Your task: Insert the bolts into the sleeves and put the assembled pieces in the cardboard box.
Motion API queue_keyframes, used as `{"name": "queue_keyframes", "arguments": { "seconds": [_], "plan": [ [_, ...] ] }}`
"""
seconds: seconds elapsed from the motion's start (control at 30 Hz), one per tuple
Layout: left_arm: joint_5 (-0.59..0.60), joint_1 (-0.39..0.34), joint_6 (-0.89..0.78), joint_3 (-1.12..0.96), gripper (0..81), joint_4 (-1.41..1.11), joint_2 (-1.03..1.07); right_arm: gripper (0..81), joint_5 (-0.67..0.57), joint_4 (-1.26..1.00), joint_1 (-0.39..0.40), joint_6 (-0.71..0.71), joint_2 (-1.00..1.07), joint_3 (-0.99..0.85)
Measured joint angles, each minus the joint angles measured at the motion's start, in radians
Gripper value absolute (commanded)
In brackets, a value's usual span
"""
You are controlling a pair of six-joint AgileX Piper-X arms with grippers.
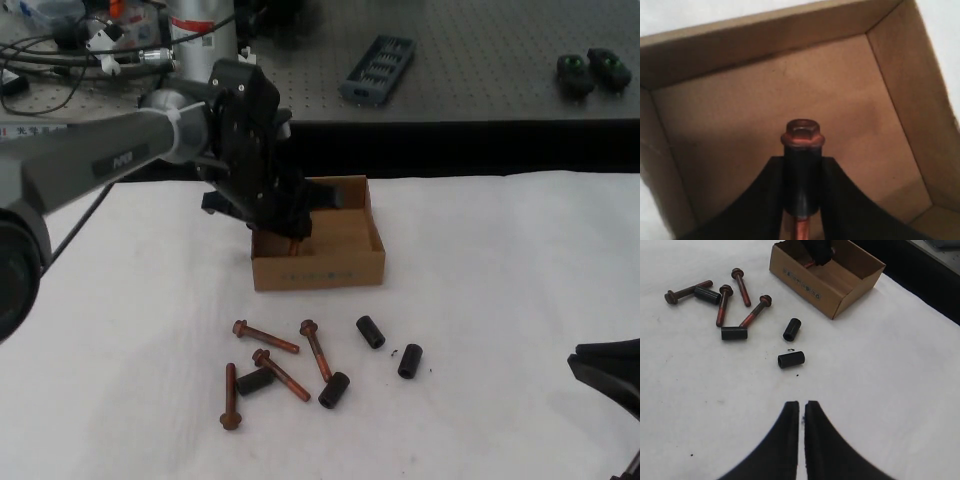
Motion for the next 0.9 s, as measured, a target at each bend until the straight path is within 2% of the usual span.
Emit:
{"name": "queue_keyframes", "arguments": {
  "seconds": [0.23,0.5,0.73,0.9],
  "plan": [
    [-0.088,0.001,0.000,0.000,10.4,0.000,0.011,3.7,0.000,0.000,0.000,0.002,0.000,0.000],
    [-0.136,0.005,0.000,-0.007,29.3,-0.028,0.011,3.7,0.000,0.000,0.000,0.048,0.000,0.000],
    [-0.132,0.005,0.000,-0.010,29.5,-0.028,0.011,3.7,0.000,0.000,0.000,0.048,0.000,0.000],
    [-0.079,0.005,0.000,-0.012,29.4,-0.066,0.008,3.7,0.000,-0.013,0.000,0.048,0.000,0.000]
  ]
}}
